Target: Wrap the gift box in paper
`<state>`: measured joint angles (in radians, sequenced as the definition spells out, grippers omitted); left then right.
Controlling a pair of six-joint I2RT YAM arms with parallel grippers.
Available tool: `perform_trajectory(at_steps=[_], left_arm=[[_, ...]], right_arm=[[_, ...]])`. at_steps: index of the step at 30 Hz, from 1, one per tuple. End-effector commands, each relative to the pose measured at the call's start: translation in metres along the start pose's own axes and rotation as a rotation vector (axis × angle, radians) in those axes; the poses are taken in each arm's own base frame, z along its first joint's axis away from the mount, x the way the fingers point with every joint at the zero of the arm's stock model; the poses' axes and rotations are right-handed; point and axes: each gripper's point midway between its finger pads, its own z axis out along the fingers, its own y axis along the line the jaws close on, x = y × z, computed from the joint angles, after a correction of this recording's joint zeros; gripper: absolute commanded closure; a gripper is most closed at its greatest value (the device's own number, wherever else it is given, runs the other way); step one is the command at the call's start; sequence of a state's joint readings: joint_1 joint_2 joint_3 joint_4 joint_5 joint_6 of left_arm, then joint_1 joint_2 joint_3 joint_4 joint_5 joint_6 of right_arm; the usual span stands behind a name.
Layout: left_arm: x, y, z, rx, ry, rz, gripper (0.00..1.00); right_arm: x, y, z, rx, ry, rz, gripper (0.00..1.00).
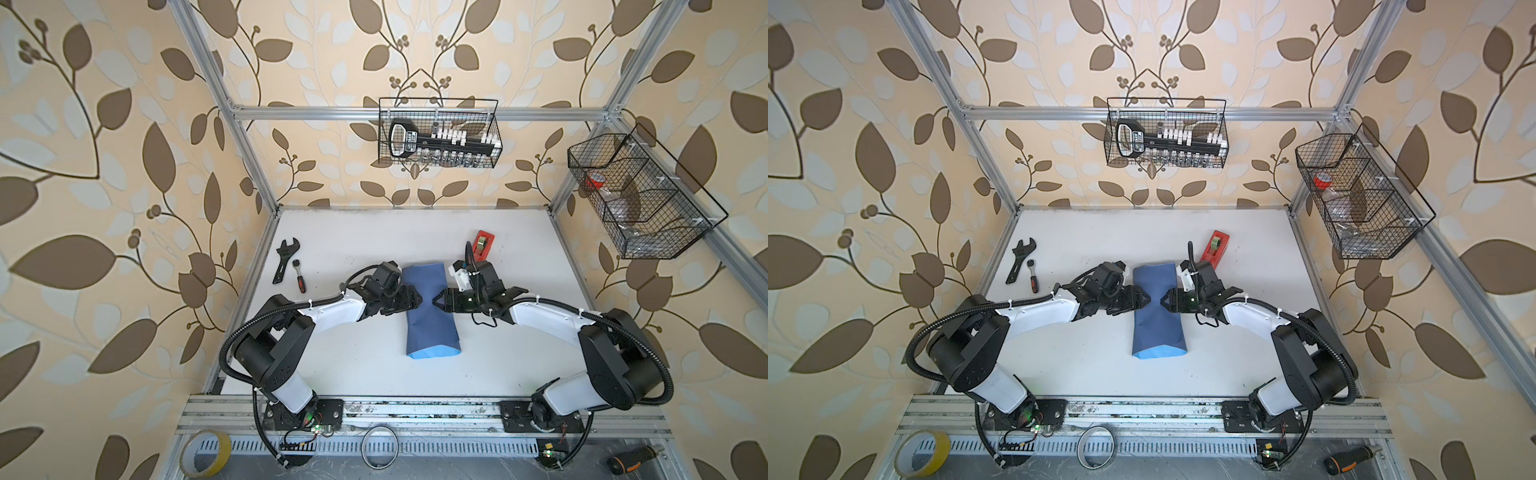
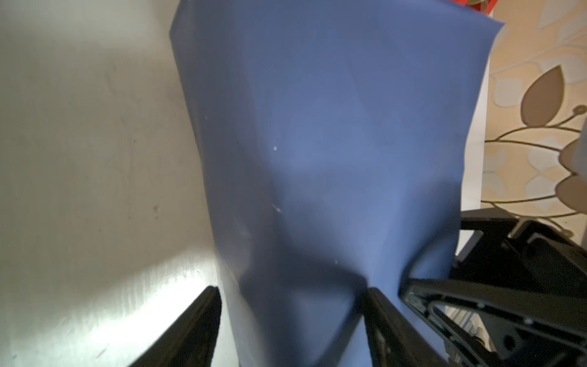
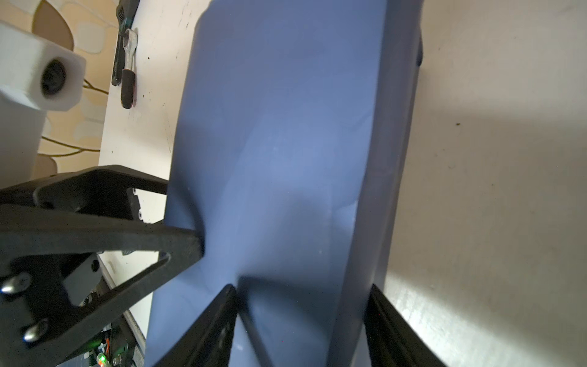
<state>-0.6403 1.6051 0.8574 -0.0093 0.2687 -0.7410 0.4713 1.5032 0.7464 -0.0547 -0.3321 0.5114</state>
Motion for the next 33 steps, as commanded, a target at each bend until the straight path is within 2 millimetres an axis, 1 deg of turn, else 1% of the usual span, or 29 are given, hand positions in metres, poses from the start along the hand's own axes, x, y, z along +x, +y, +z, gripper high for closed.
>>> perform_trajectory(at_steps=[1, 4, 7, 10, 14, 16, 18, 23, 26, 33], left_arm=[[0.010, -0.009, -0.002, 0.023, 0.066, 0.002, 0.33], [0.015, -0.003, 0.000, 0.003, 0.090, -0.010, 0.35], [0.015, 0.005, -0.001, -0.021, 0.080, -0.021, 0.36], [0.012, 0.014, -0.006, -0.033, 0.074, -0.039, 0.36], [0.010, 0.031, -0.017, -0.055, 0.059, -0.057, 0.36], [0.011, 0.039, -0.021, -0.064, 0.056, -0.067, 0.35], [0.015, 0.045, -0.024, -0.071, 0.058, -0.073, 0.35], [0.029, 0.051, -0.022, -0.064, 0.097, -0.085, 0.33], [0.034, 0.049, -0.023, -0.046, 0.118, -0.084, 0.31], [0.033, 0.045, -0.025, -0.036, 0.121, -0.070, 0.26]], right_arm=[[0.018, -0.007, 0.009, 0.018, 0.054, 0.012, 0.38], [0.021, -0.003, 0.012, -0.005, 0.059, 0.024, 0.38], [0.022, 0.004, 0.014, -0.037, 0.061, 0.036, 0.38], [0.026, 0.012, 0.015, -0.064, 0.066, 0.044, 0.38], [0.032, 0.028, 0.018, -0.107, 0.073, 0.052, 0.39], [0.035, 0.037, 0.020, -0.133, 0.079, 0.054, 0.39], [0.035, 0.041, 0.022, -0.143, 0.079, 0.055, 0.39], [0.034, 0.038, 0.030, -0.113, 0.093, 0.031, 0.39], [0.034, 0.035, 0.035, -0.106, 0.108, 0.026, 0.39], [0.031, 0.028, 0.033, -0.090, 0.116, 0.017, 0.39]])
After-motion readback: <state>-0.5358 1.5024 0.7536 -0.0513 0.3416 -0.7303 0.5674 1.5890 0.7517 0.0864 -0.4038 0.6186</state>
